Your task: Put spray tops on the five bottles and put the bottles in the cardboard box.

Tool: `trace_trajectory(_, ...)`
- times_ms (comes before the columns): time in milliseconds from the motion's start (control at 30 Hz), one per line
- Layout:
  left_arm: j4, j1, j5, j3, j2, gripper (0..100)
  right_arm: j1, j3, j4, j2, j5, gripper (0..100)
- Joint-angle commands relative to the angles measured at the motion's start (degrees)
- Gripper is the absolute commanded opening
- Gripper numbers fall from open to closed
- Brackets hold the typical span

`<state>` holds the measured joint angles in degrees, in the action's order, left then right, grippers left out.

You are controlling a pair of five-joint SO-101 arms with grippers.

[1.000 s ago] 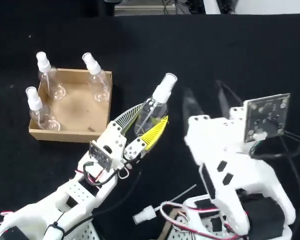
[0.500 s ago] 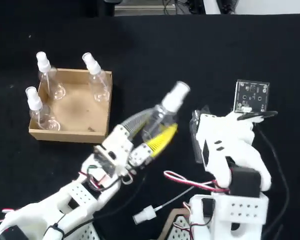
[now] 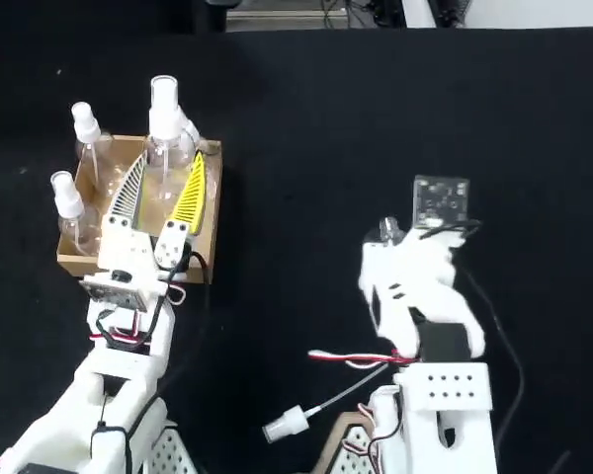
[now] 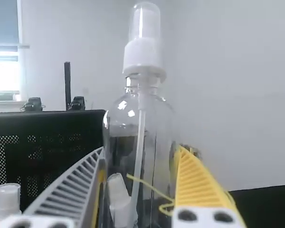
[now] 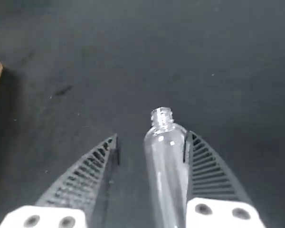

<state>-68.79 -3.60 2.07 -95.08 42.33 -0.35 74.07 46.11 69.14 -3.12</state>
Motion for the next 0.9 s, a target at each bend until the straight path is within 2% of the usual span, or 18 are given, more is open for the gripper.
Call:
trace_trajectory(0, 3.4, 1.0, -0.8, 0.3, 0.5, 3, -2.9, 0.3, -1.9, 0.8, 0.1, 19.4)
trace_trajectory(167, 24.8, 1.8, -2.7, 11.0, 0.4, 3, -2.8, 0.5, -1.8, 0.8, 0.1, 19.4)
trace_trajectory(233, 27.9, 2.0, -7.2, 13.1, 0.6, 3, -2.6, 0.7, -1.6, 0.8, 0.2, 19.4)
trace_trajectory(300, 25.2, 1.8, -9.6, 11.8, 1.2, 3, -2.6, 1.3, -1.8, 0.8, 0.2, 19.4)
trace_trajectory(433, 14.4, 1.8, -9.6, 5.8, 0.5, 3, -2.6, 1.6, -1.8, 0.8, 0.2, 19.4)
trace_trajectory(567, 7.0, 2.0, -9.6, -1.3, 1.2, 3, -2.7, 1.5, -1.8, 0.8, 0.2, 19.4)
trace_trajectory(700, 2.5, 5.0, -9.8, -0.7, 1.3, 3, -2.9, 1.5, -1.9, 0.8, 0.2, 19.4)
trace_trajectory(867, -13.9, 9.5, -9.7, 1.6, 1.3, 3, -2.7, 1.5, -1.9, 0.8, 0.2, 19.4)
